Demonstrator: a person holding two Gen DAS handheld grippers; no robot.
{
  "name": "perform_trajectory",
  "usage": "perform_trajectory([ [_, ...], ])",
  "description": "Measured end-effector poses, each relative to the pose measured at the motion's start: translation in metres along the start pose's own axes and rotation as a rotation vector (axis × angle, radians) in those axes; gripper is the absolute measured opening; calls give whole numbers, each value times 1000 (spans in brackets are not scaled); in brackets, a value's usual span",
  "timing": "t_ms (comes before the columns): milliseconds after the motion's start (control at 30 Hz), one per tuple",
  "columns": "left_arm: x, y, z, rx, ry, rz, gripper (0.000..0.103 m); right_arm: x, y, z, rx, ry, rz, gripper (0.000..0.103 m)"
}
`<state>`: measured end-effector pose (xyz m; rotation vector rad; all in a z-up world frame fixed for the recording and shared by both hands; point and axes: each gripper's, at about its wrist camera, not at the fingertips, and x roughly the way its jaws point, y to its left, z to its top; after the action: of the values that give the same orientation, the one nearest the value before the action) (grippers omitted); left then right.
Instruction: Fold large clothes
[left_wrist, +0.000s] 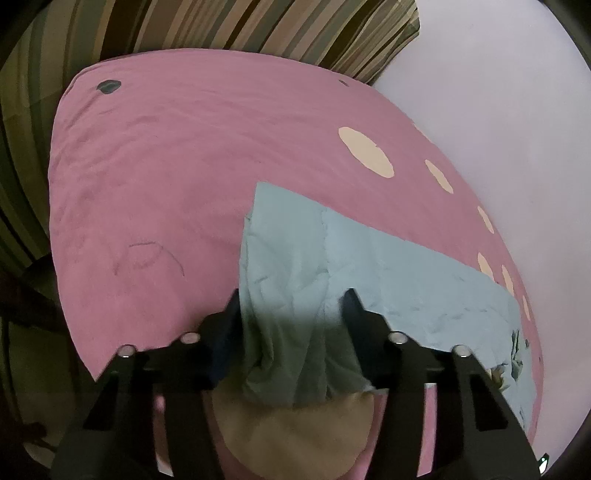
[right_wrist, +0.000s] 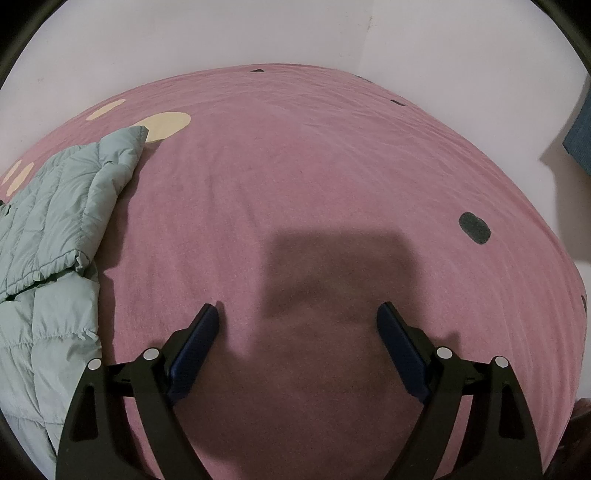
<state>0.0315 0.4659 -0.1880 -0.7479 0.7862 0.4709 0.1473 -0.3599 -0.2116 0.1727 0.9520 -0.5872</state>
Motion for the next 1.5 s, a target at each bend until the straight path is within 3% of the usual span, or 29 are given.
perform_trajectory([
  [133,4,-6,1,15,16,10,18,0,0,0,-1,0,0,86],
  [233,0,-16,1,30,-1,20,11,0,0,0,-2,0,1,86],
  [433,-23,-58,0,82,-56,-33,7,0,0,0,-2,-1,1,86],
  [733,-35,-200,-26,285,-27,-212,7,1,-3,1,6,1,10,86],
  [1033,-5,-376,-106,509,124,-408,7,0,-5,0,21,3,24,86],
  [1133,7,-426,-140,577,164,-443,7,0,-6,0,24,4,26,87],
  [1300,29,-485,-192,650,245,-476,7,1,-5,0,29,5,31,87],
  [1500,57,-530,-251,712,339,-491,7,1,-5,0,31,6,33,87],
])
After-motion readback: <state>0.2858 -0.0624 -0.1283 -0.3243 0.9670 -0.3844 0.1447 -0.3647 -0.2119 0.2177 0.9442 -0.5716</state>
